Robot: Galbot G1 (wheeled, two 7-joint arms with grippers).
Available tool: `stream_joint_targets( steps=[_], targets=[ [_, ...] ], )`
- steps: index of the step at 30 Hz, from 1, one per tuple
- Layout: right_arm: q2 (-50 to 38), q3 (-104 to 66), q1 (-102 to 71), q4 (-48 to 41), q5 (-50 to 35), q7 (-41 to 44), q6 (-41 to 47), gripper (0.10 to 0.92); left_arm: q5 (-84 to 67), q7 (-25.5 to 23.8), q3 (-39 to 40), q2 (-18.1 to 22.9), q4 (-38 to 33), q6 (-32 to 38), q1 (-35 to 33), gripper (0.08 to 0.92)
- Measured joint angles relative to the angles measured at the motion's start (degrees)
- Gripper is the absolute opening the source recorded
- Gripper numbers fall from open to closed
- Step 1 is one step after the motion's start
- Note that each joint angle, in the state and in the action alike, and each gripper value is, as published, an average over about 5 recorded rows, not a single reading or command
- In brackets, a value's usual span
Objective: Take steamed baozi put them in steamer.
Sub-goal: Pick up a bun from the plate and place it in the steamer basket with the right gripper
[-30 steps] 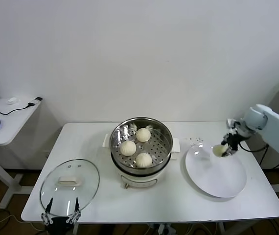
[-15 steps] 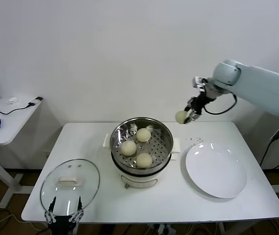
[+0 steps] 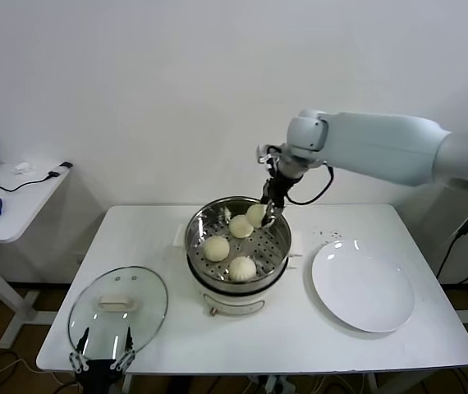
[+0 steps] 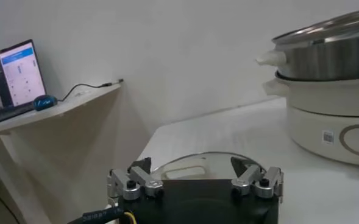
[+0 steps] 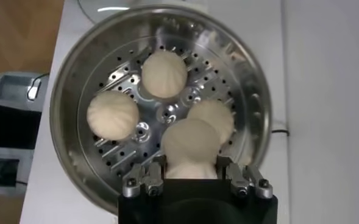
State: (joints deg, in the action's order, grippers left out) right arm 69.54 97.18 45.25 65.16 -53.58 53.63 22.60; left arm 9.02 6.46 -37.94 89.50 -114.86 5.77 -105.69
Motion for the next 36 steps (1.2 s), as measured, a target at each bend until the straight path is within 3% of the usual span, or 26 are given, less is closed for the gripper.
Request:
stream_joint_targets(
  steps=[16, 27, 36],
  targets=[
    [2.6, 3.85, -4.68, -0.55, -0.74, -4.36, 1.86, 0.557, -0.23, 0.0, -0.32, -0.04, 0.43, -0.11, 0.63, 0.823],
    [2.67, 4.45, -4.2, 0.07, -1.23, -4.62, 2.27, 0.809, -0.21, -0.01, -0.17, -0.05, 0.5, -0.27, 0.96, 0.823],
    [0.79, 3.65, -2.35, 1.07, -1.62, -3.62, 1.35, 0.823, -0.38, 0.03, -0.38, -0.2, 0.77, -0.04, 0.78, 0.823]
  ],
)
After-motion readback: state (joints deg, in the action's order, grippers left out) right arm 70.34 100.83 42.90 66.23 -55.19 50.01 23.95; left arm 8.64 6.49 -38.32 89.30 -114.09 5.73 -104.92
